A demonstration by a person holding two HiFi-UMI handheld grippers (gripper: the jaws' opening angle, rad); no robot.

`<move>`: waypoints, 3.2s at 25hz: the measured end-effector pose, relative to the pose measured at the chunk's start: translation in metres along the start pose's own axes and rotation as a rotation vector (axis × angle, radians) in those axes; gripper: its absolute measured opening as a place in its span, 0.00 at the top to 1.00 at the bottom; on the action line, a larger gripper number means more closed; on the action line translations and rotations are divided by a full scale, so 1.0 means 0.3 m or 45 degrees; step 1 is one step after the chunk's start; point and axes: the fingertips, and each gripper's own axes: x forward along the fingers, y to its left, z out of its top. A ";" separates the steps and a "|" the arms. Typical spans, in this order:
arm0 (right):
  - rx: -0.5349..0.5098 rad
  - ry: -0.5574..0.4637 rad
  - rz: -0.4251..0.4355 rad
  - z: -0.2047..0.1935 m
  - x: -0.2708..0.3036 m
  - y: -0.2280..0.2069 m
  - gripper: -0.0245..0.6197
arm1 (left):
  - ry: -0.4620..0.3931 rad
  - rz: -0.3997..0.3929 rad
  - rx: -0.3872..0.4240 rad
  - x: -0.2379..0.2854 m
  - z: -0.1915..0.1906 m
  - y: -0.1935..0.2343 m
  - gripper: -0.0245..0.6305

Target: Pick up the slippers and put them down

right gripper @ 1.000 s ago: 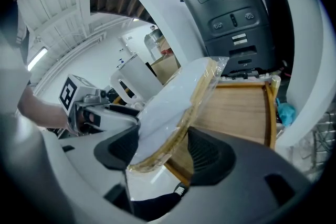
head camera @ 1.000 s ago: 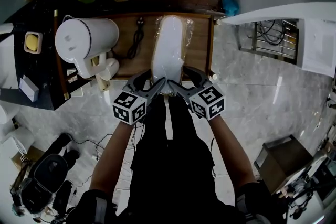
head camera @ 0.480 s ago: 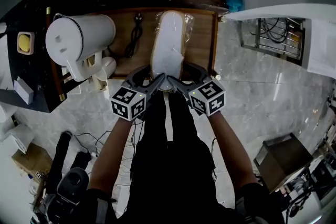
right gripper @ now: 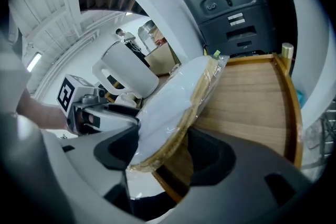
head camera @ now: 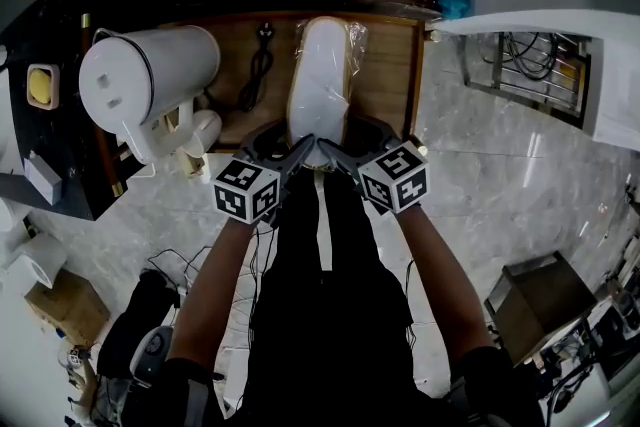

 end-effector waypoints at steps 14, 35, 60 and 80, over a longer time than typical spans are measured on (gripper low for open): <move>-0.018 0.083 -0.050 -0.036 0.055 -0.036 0.50 | 0.093 0.049 0.038 0.045 -0.040 0.051 0.61; -0.001 0.054 -0.129 0.002 -0.005 -0.045 0.50 | 0.174 0.114 0.064 0.021 -0.013 0.074 0.60; -0.172 -0.064 0.010 0.144 -0.267 0.284 0.87 | 0.018 -0.043 0.141 -0.220 0.139 -0.259 0.71; -0.281 -0.265 -0.112 0.242 -0.402 0.532 0.95 | -0.180 -0.270 0.302 -0.493 0.237 -0.428 0.95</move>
